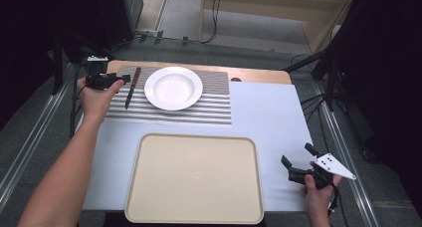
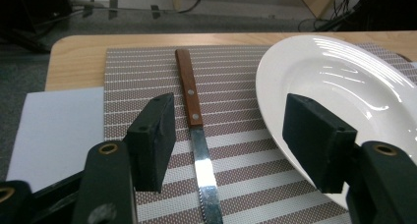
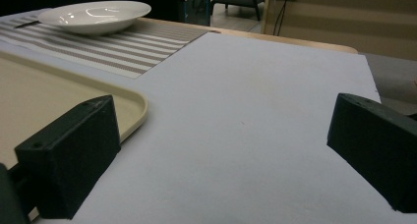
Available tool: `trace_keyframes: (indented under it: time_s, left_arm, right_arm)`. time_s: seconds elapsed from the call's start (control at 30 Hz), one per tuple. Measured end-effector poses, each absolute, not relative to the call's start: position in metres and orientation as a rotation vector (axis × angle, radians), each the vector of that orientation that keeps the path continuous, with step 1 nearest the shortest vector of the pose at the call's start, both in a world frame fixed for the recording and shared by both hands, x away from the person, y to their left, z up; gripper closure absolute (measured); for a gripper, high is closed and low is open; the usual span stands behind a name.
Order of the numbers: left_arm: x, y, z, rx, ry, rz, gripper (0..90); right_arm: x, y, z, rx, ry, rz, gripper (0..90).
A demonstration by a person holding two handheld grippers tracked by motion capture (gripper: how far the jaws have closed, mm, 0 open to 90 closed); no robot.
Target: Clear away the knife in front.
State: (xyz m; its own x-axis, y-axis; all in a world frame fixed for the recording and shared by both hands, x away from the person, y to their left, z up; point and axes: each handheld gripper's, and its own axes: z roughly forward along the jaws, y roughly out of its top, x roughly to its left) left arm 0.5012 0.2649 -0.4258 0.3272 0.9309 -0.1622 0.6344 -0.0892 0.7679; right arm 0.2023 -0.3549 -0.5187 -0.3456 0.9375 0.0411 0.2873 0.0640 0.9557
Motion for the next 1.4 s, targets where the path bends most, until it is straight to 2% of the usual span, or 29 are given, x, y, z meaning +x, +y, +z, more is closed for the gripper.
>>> trace_keyframes:
  time_s: [0.87,1.3,1.4]
  left_arm:
    - [0.552,0.249,-0.439,1.991,1.556,0.388,61.1]
    - [0.569,0.243,-0.452,2.027,1.613,0.308,69.3]
    - [0.572,0.239,-0.456,2.043,1.629,0.33,69.4]
  right_arm:
    - [0.203,-0.355,-0.519,1.234,1.714,1.305,0.0]
    - [0.203,-0.355,-0.519,1.238,1.713,1.307,0.0]
    - [0.203,-0.356,-0.519,1.241,1.712,1.311,0.0]
